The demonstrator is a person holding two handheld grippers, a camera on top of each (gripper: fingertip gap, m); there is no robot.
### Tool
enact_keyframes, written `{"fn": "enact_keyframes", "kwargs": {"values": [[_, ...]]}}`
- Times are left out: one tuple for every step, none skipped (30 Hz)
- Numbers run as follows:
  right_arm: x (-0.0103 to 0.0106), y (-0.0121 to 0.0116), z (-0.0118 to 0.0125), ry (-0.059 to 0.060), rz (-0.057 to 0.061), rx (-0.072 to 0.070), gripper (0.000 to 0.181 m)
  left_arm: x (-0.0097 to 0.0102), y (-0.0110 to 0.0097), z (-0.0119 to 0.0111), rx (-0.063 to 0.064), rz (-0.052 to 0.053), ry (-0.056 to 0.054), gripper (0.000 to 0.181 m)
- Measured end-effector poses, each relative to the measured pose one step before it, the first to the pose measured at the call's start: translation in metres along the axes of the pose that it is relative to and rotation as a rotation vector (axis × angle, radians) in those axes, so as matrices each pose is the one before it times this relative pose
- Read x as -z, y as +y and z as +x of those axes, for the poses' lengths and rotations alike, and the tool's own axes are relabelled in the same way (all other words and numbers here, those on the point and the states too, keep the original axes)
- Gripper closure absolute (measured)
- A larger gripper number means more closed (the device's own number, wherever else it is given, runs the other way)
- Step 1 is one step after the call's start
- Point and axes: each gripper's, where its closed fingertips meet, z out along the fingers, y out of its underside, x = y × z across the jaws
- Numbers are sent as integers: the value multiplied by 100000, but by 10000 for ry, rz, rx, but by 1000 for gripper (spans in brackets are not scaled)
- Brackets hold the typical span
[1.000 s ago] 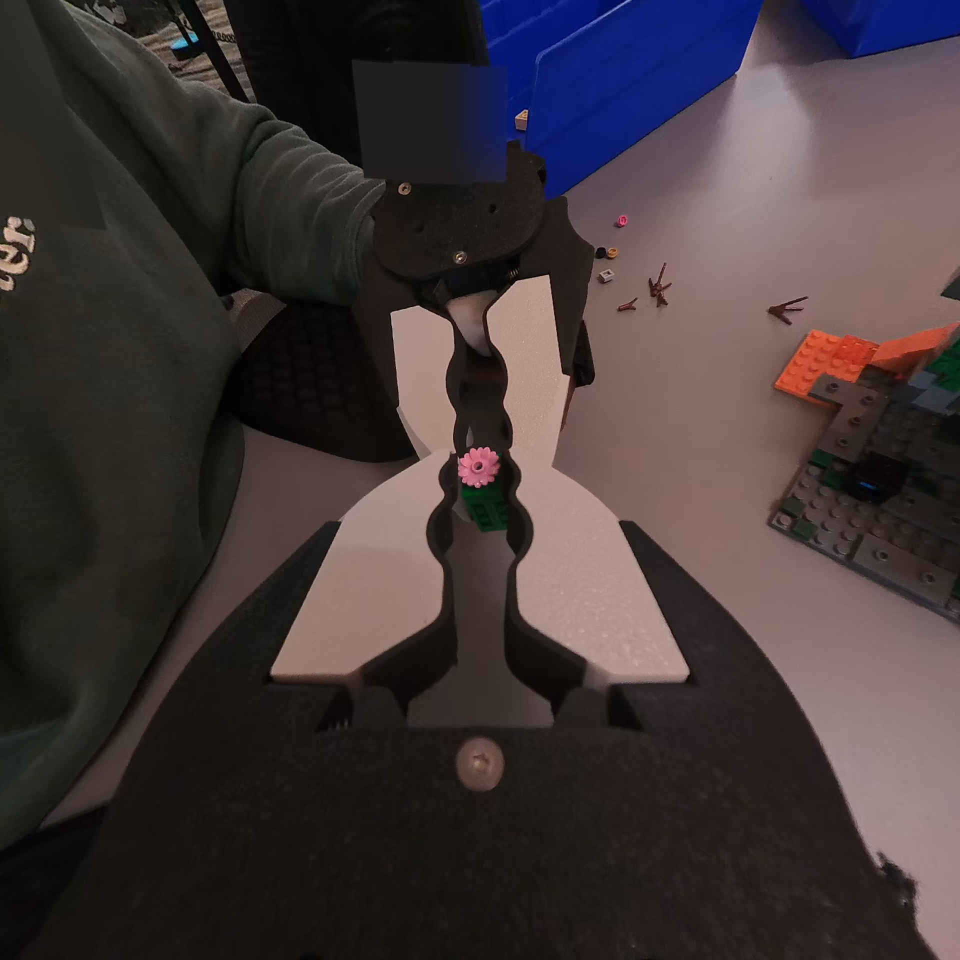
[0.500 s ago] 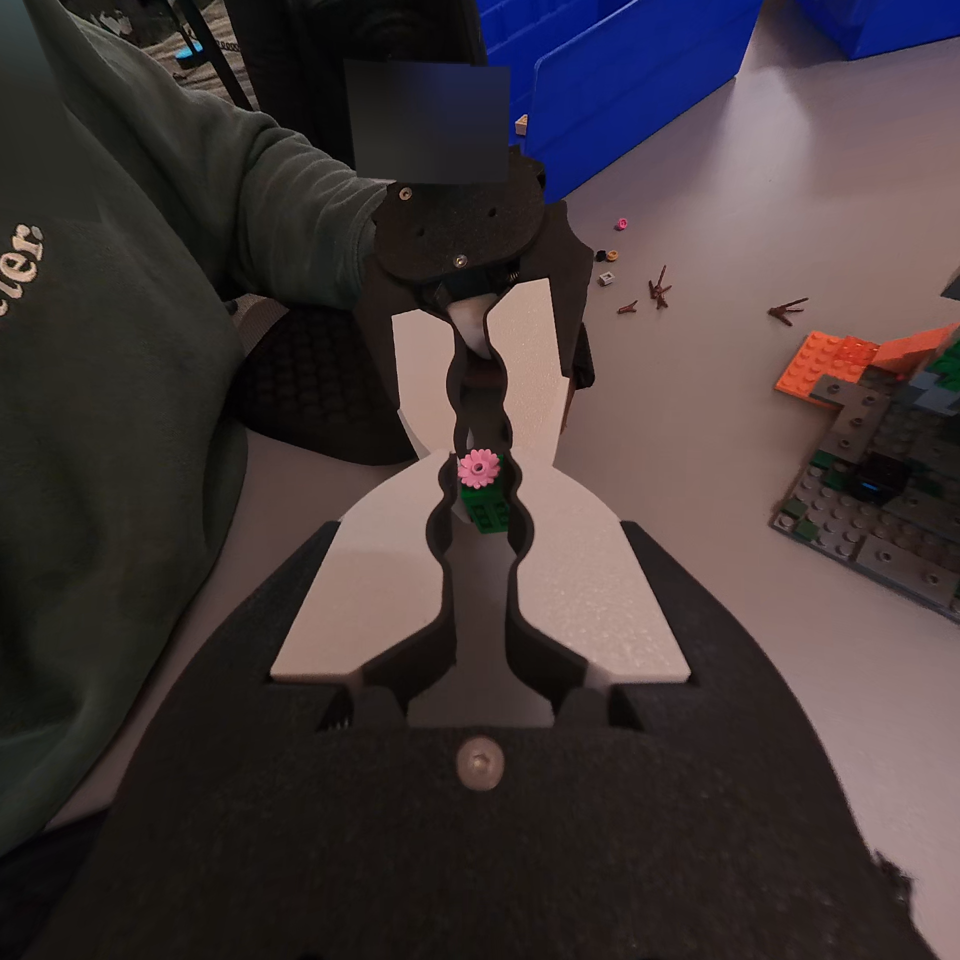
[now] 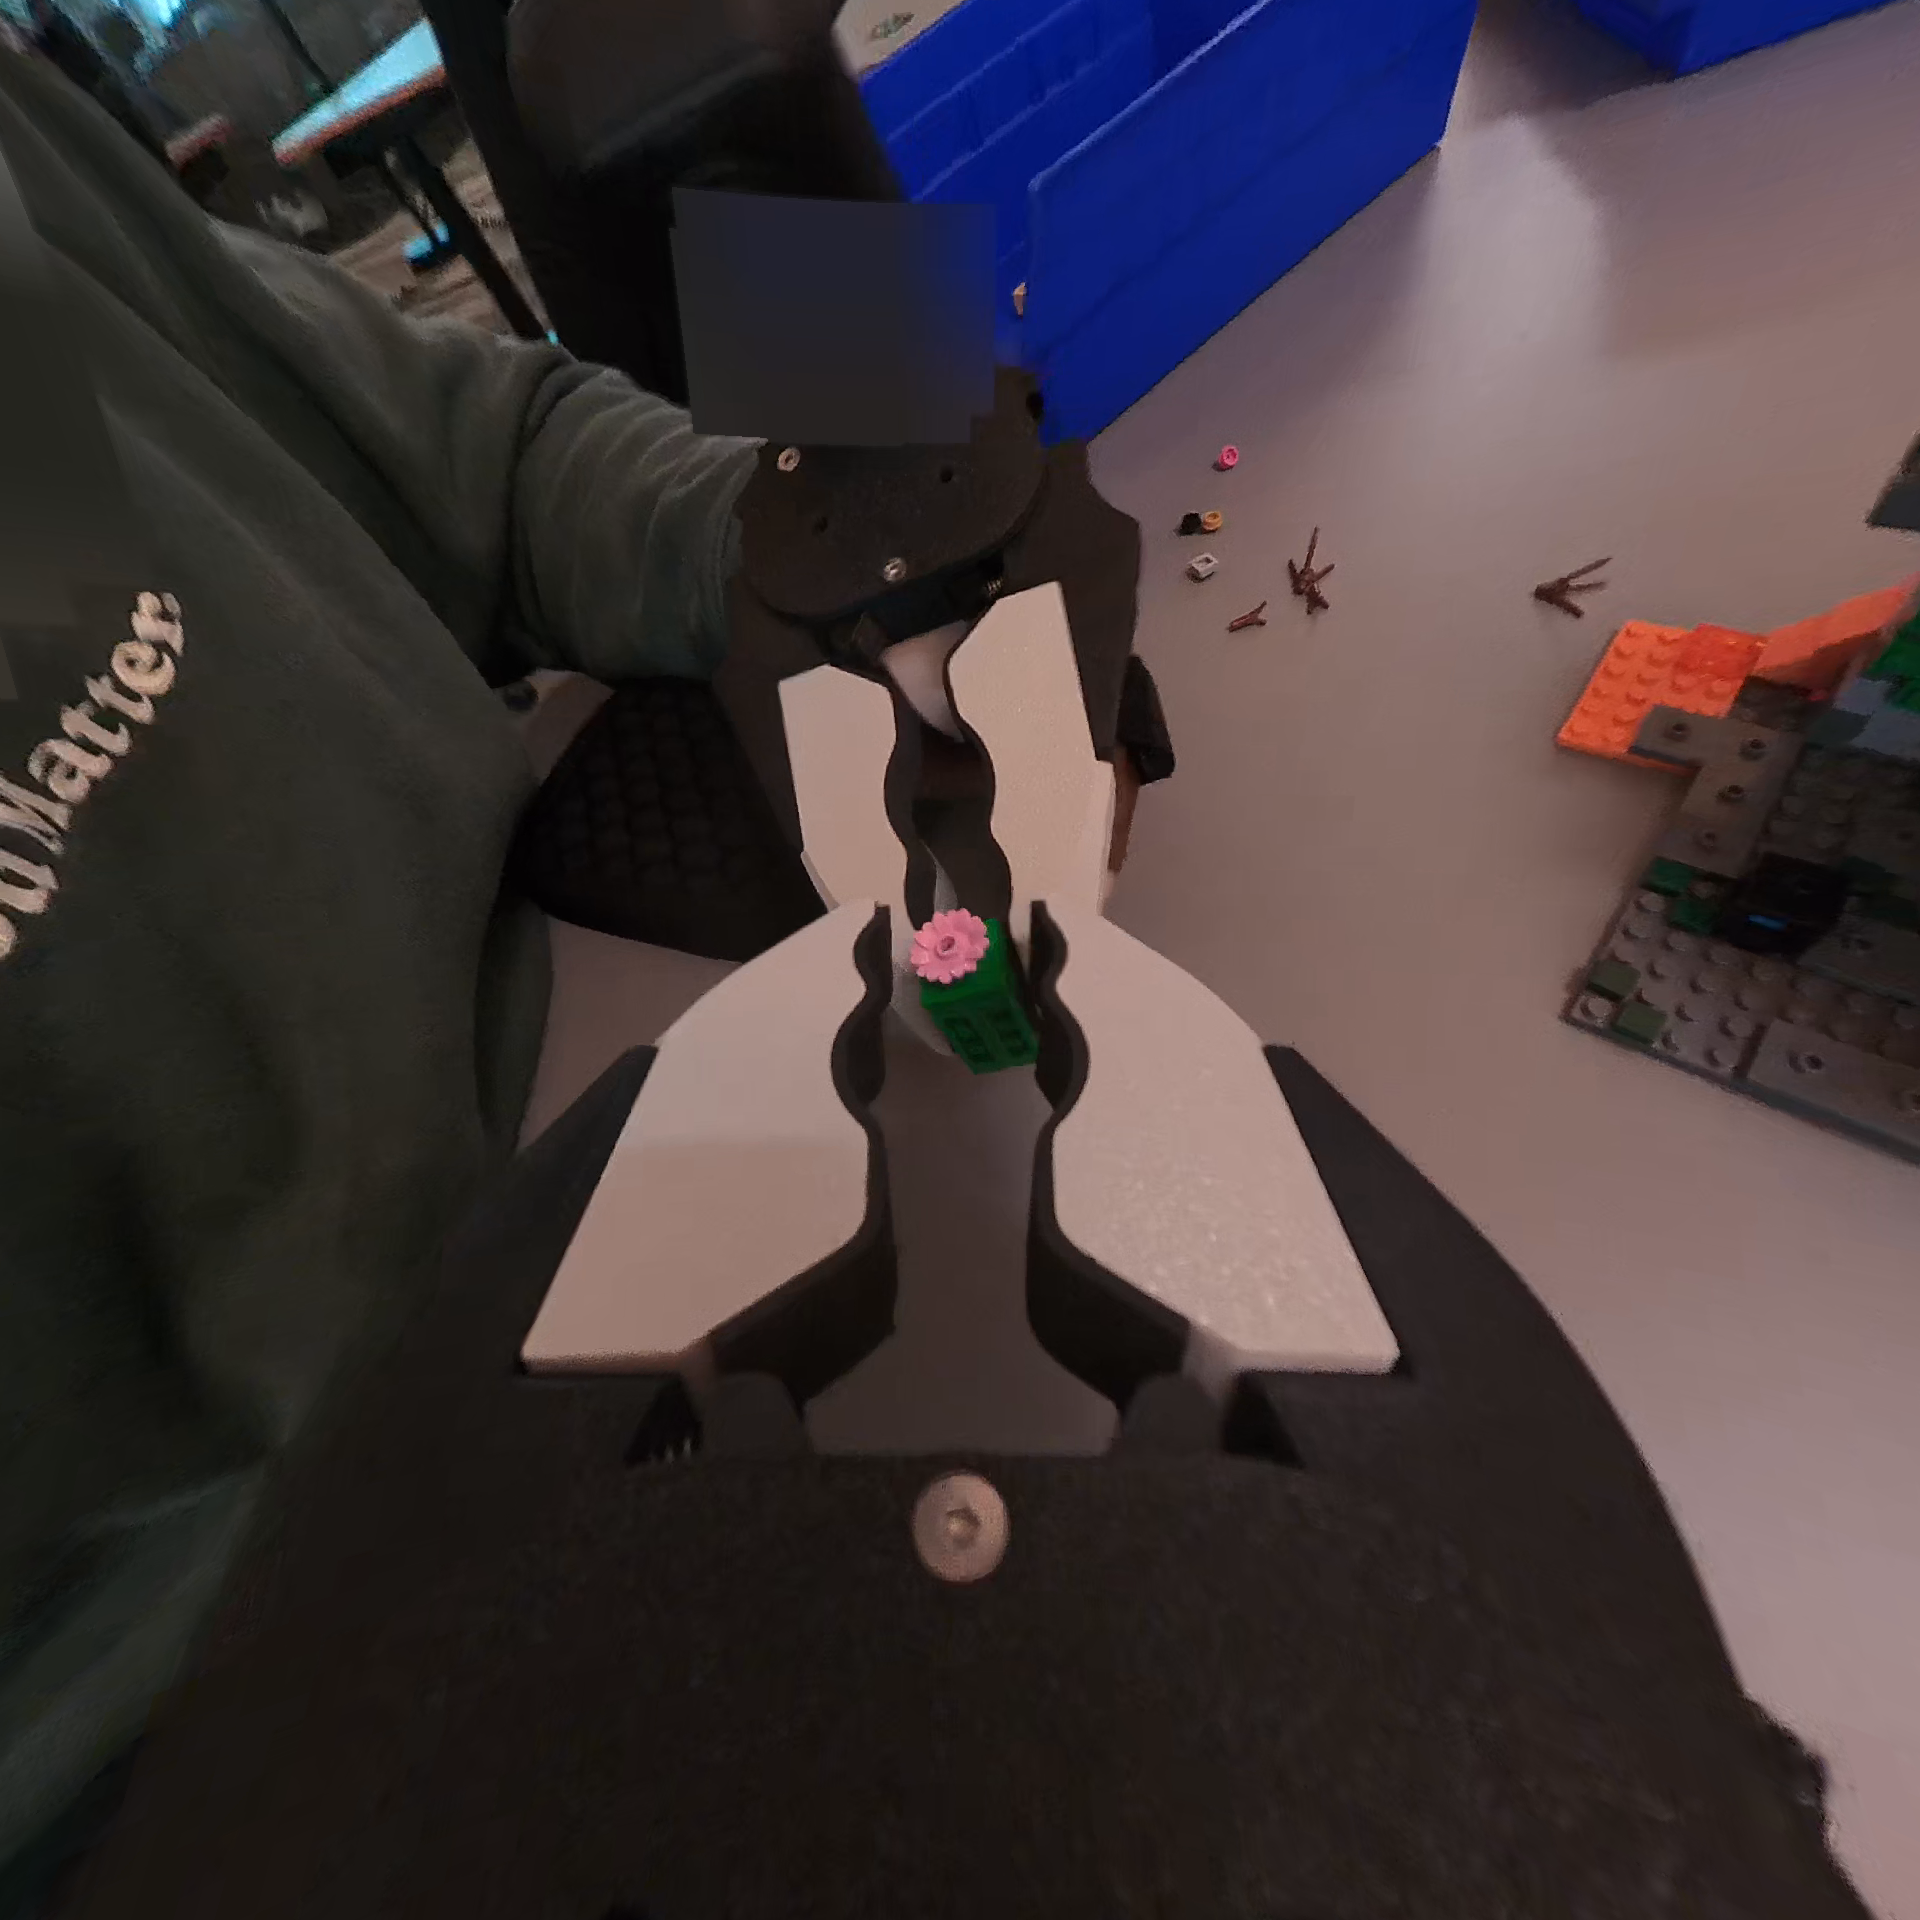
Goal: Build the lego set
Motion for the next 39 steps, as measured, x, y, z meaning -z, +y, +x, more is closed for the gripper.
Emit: {"fn": "enact_keyframes", "kwargs": {"values": [[307,-90,237,-52,102,-614,154,2,-3,-7,10,5,-2,164],[356,-145,217,-129,161,-827,151,-11,17,-4,8,1,-1,164],[372,-112,221,-202,200,-1035,150,-13,13,-13,9,4,-8,164],[322,-18,190,-303,213,-1188,148,-14,2,10,5,3,2,164],[231,178,257,-317,154,-1227,145,-20,15,14,-1,-2,-2,164],[122,328,264,-301,101,-1094,142,-17,9,7,-2,-5,1,164],[14,470,233,-257,28,-910,138,-25,19,5,-6,-8,-8,164],[-117,523,165,-190,-20,-715,134,-6,5,6,-9,-8,-10,164],[-227,513,187,-73,-46,-549,129,8,-27,-9,-10,7,-15,165],[-317,467,156,-7,-56,-417,122,37,-59,-21,-4,19,-20,165],[-377,354,116,11,-23,-314,118,44,-75,-33,0,26,-27,165],[-373,224,8,-50,11,-247,115,54,-80,-50,-6,25,-28,165],[-322,30,-25,-39,53,-183,113,65,-91,-22,-7,28,-27,165],[-284,-109,-88,-65,81,-109,112,51,-159,21,-7,47,-5,165],[-261,-162,-67,-51,65,-78,111,40,-133,47,-4,37,-7,165],[-251,-180,-36,-49,73,-62,110,8,-89,39,-30,2,-22,165],[-229,-177,-85,-112,72,-67,111,-13,-12,37,-53,-28,-20,165],[-204,-33,22,-52,-19,-66,111,-36,37,39,-42,-42,-7,164],[-186,31,136,20,-48,-14,111,-32,54,17,-12,-34,-12,164],[-142,-9,88,-24,-8,-33,111,-10,39,-19,1,-32,-16,164],[-103,-67,11,-75,27,-54,113,2,45,-36,-21,-33,-22,164],[-65,-43,14,-46,11,-6,115,6,18,-48,-30,-16,-31,164],[-51,11,68,12,-26,54,120,20,-20,-9,2,6,-2,164],[-4,-14,69,-1,-1,51,125,29,-88,2,17,46,8,164],[-2,-61,-144,-141,41,2,128,48,-90,-21,1,31,-24,164],[-32,9,-204,-171,3,-6,134,-10,83,-41,-51,-77,-40,164],[-40,9,-142,-94,25,49,136,-11,55,11,-70,-34,-28,164],[11,-9,-132,-90,36,58,136,48,-115,-4,-77,56,-53,165],[16,27,-167,-101,3,16,137,53,-144,44,-71,34,-16,165],[22,23,-141,-63,22,45,137,41,-144,46,-50,40,-19,165],[2,35,-133,-29,14,74,137,41,-129,22,-61,35,-31,165],[13,53,-117,-26,7,64,137,37,-122,62,-82,33,-7,165],[7,18,-111,-30,41,37,137,36,-106,41,-66,17,-27,165],[-5,49,-59,-30,24,16,137,19,-78,41,-50,-3,-19,165],[3,56,-9,-29,34,-13,138,8,0,56,-3,-42,21,164],[1,11,1,-59,63,-21,138,-15,19,16,-17,-29,-6,164],[-1,53,-51,-107,33,-32,138,3,-5,30,-44,-4,-11,164],[-1,86,-136,-166,6,-40,138,24,-81,79,-79,28,10,164],[2,96,-137,-158,-7,-45,138,49,-137,111,-95,45,22,164]]}}
